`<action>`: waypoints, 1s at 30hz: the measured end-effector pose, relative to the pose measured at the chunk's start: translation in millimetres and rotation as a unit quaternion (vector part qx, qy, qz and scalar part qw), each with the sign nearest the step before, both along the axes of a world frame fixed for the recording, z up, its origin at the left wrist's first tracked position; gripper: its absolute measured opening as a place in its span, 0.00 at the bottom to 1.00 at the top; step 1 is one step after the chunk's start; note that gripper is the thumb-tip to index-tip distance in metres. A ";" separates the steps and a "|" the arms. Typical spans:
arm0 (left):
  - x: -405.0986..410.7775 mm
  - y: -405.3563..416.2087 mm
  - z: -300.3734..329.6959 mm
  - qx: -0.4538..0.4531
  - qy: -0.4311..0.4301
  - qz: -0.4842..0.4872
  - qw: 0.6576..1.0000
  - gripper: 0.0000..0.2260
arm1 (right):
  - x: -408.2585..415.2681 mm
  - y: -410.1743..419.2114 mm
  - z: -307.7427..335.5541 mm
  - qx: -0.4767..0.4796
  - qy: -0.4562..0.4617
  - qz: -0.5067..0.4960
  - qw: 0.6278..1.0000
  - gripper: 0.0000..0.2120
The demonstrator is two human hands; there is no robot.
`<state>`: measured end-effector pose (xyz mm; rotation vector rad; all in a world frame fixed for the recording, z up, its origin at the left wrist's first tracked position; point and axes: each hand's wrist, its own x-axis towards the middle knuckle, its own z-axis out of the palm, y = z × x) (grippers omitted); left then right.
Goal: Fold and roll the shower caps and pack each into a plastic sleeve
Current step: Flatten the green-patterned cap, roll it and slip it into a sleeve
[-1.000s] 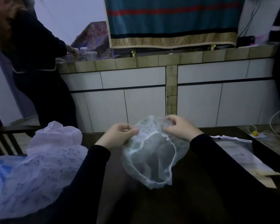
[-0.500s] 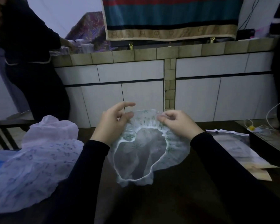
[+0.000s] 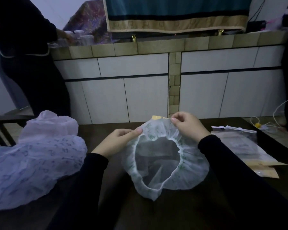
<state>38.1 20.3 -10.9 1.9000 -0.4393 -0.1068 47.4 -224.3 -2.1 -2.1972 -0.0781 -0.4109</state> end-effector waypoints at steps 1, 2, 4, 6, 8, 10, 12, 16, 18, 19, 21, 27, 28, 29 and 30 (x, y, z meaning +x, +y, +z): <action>0.7 1.4 -7.2 -0.020 0.015 0.001 1.000 0.25 | 1.8 -3.5 -4.8 0.005 0.008 -0.012 1.000 0.07; 3.0 1.6 -14.9 -0.042 0.021 0.019 0.999 0.28 | 3.5 -6.7 -9.5 0.005 0.016 -0.026 1.000 0.07; 6.5 -1.4 -25.1 -0.081 0.014 0.092 0.992 0.24 | 5.0 -11.3 -18.5 0.002 0.036 -0.052 0.998 0.08; 11.5 -4.6 -30.2 -0.113 0.017 0.153 0.982 0.16 | 6.3 -13.7 -27.9 -0.014 0.071 -0.065 0.995 0.09; 12.0 -5.8 -29.1 -0.169 0.060 0.130 0.975 0.10 | 6.4 -15.1 -33.8 -0.022 0.106 -0.056 0.993 0.08; 10.5 -5.6 -26.4 -0.209 0.084 0.073 0.972 0.12 | 2.2 -14.0 -32.2 0.029 0.109 -0.013 0.994 0.08; 9.4 -6.0 -21.9 -0.201 0.047 0.047 0.977 0.15 | -2.7 -11.2 -25.2 0.078 0.070 0.044 0.994 0.09; 6.4 -17.8 -7.4 -0.178 -0.036 0.028 0.983 0.13 | -4.1 1.9 -14.2 0.034 0.050 0.163 0.985 0.13; 6.7 -22.3 -2.5 -0.168 -0.046 0.024 0.984 0.13 | 0.6 6.8 -13.5 -0.037 0.015 0.138 0.990 0.12; 7.9 -22.2 -1.6 -0.156 -0.040 0.034 0.986 0.13 | 2.6 7.5 -12.9 -0.058 -0.011 0.108 0.992 0.11; 10.6 -16.6 -4.1 -0.103 -0.010 0.071 0.992 0.15 | 3.8 6.8 -12.4 -0.030 -0.052 0.043 0.997 0.09; 13.2 1.0 -29.4 -0.036 0.063 0.134 0.988 0.13 | 6.9 -14.4 -34.7 0.075 0.001 -0.067 0.995 0.08; 14.5 2.3 -30.4 -0.021 0.041 0.169 0.985 0.12 | 7.1 -19.1 -37.5 0.070 0.017 -0.088 0.993 0.08; 15.5 2.3 -29.8 -0.007 0.019 0.193 0.981 0.12 | 7.3 -23.4 -40.1 0.059 0.039 -0.105 0.992 0.08; 17.1 1.9 -29.8 -0.003 0.008 0.205 0.979 0.13 | 7.0 -26.6 -42.8 0.045 0.068 -0.113 0.990 0.08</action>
